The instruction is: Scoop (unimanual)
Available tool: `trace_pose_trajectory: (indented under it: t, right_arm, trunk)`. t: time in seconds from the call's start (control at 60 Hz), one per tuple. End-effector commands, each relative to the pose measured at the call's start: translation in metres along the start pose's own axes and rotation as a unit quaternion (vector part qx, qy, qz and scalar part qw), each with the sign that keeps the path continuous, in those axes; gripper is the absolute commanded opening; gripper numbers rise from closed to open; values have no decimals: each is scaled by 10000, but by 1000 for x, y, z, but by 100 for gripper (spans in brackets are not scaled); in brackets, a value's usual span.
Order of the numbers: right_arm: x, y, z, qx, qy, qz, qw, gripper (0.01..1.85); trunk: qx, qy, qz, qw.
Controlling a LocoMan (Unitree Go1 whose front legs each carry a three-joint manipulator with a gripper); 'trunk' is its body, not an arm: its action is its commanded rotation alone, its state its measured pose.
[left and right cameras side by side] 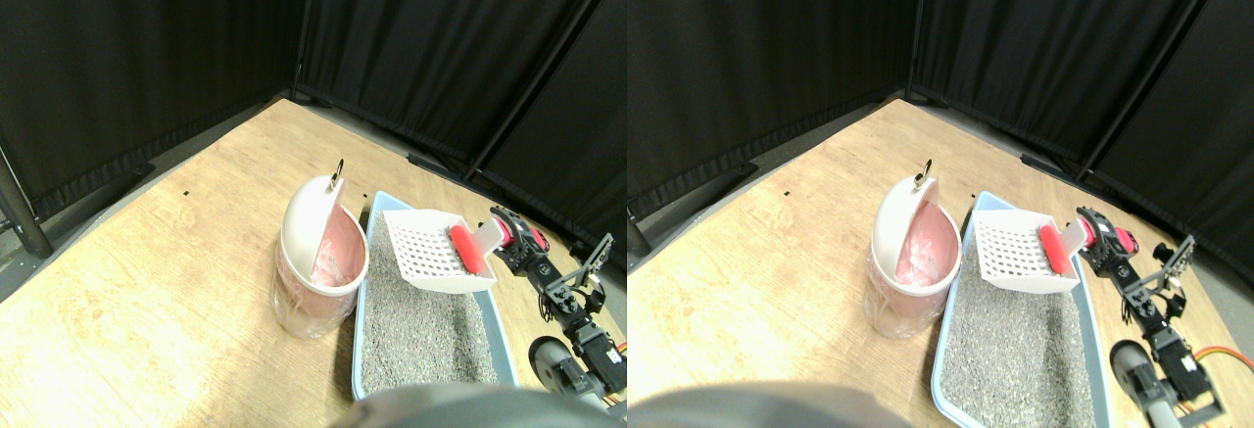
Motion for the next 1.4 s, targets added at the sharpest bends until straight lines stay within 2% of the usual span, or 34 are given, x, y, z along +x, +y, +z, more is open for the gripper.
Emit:
trace_pose_trajectory:
  t: [0.017, 0.167, 0.467, 0.633, 0.767, 0.95, 1.4]
  right_arm:
    - [5, 8, 6, -25, -209, 315, 9993, 5]
    - [11, 15, 7, -277, -4, 398, 9988, 5]
    - [21, 22, 8, -640, 79, 525, 9965, 5]
    - [24, 30, 15, -857, 255, 268, 9956, 5]
    - [26, 33, 16, -973, 268, 248, 9946, 5]
    - [30, 40, 17, -1168, 568, 124, 9914, 5]
    - [31, 46, 21, -1425, 745, 191, 9868, 5]
  trunk:
    - [33, 18, 111, 9999]
    - [13, 22, 135, 9999]
    - [-22, -11, 169, 9999]
    - [-42, -24, 195, 9998]
    - [-60, -23, 229, 9997]
    - [-91, -24, 261, 9996]
    - [-118, -1, 248, 9996]
